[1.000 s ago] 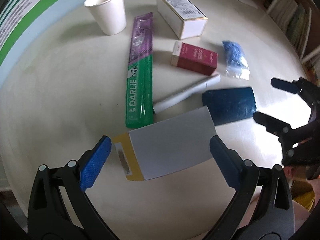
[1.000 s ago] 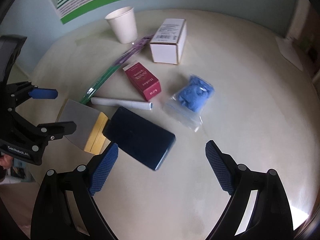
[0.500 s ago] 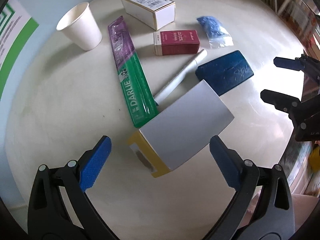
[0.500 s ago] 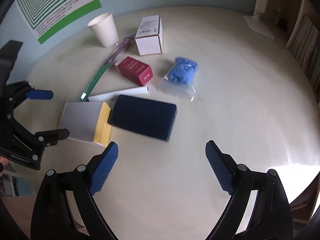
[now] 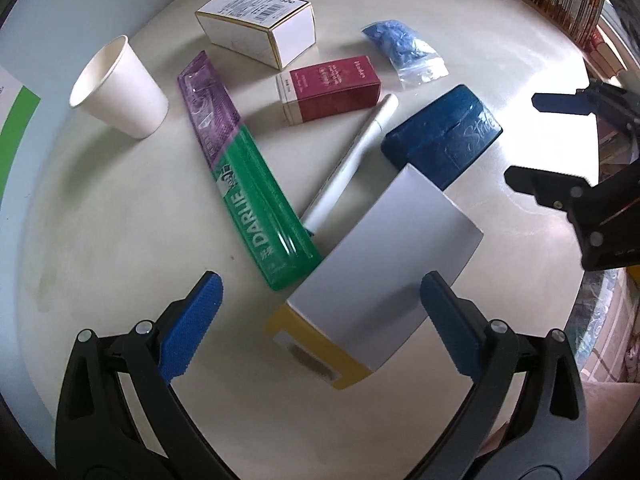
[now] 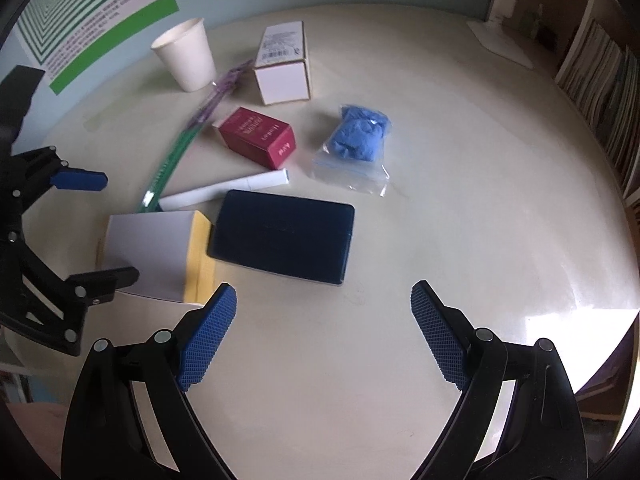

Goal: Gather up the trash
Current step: 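Move the left gripper onto the white-yellow box and close it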

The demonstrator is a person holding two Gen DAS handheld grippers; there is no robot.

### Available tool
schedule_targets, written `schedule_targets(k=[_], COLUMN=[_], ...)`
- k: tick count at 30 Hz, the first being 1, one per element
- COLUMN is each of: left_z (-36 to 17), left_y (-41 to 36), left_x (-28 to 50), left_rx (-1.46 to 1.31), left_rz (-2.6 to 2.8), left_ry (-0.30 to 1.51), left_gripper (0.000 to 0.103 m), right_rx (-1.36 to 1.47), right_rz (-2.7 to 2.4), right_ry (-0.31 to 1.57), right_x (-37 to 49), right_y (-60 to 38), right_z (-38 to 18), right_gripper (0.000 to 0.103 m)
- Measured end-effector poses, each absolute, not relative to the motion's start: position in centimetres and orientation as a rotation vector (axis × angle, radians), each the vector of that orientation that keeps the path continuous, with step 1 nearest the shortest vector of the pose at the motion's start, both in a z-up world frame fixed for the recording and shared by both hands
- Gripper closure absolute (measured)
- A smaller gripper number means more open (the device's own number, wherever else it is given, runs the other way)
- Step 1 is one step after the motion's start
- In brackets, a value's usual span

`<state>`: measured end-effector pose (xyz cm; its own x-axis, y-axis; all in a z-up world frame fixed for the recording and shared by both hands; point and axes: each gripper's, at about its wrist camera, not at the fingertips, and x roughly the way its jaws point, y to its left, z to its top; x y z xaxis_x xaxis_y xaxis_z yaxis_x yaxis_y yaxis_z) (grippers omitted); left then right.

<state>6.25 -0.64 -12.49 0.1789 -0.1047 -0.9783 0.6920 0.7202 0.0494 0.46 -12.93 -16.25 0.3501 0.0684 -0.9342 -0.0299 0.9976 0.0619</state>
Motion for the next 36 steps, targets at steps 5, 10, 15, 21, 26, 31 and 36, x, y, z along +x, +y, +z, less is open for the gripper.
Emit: schedule_targets(k=[5,10,15,21,26,31,36], left_z=[-12.3,-12.8,-13.0,-13.9,-14.0,-14.7,-15.1], left_y=[-0.5,-1.1,-1.9,-2.2,-2.7,-4.6,-5.4], left_x=[6.6,5.6,4.1,4.1,4.1,4.3,4.4], left_rx=[0.557,0.61,0.642,0.617,0.637,0.671,0.689], left_rz=[-0.651,-0.69,-0.713,-0.699,-0.712,-0.726,-0.711], left_ry=[1.271,1.257,1.243,1.274,1.262,1.256,1.228], left_gripper=[0.007,0.007,0.007,0.007,0.007,0.007,0.011], right_rx=[0.047,0.044,0.044,0.051,0.054,0.053,0.038], right_rz=[0.051,0.048,0.044,0.037,0.034,0.045,0.057], right_ry=[1.217,1.226,1.231,1.239,1.243,1.252,1.268], right_x=[0.8,0.9,0.7,0.6,0.9,1.5,2.4], right_y=[-13.2,-13.3,-13.5,-13.6,-13.8,-13.8,-13.5], right_z=[-16.5,-16.6,-16.5,-16.7,-17.1,-17.5,-18.4], right_gripper=[0.014,0.014,0.014,0.014,0.014,0.013,0.013])
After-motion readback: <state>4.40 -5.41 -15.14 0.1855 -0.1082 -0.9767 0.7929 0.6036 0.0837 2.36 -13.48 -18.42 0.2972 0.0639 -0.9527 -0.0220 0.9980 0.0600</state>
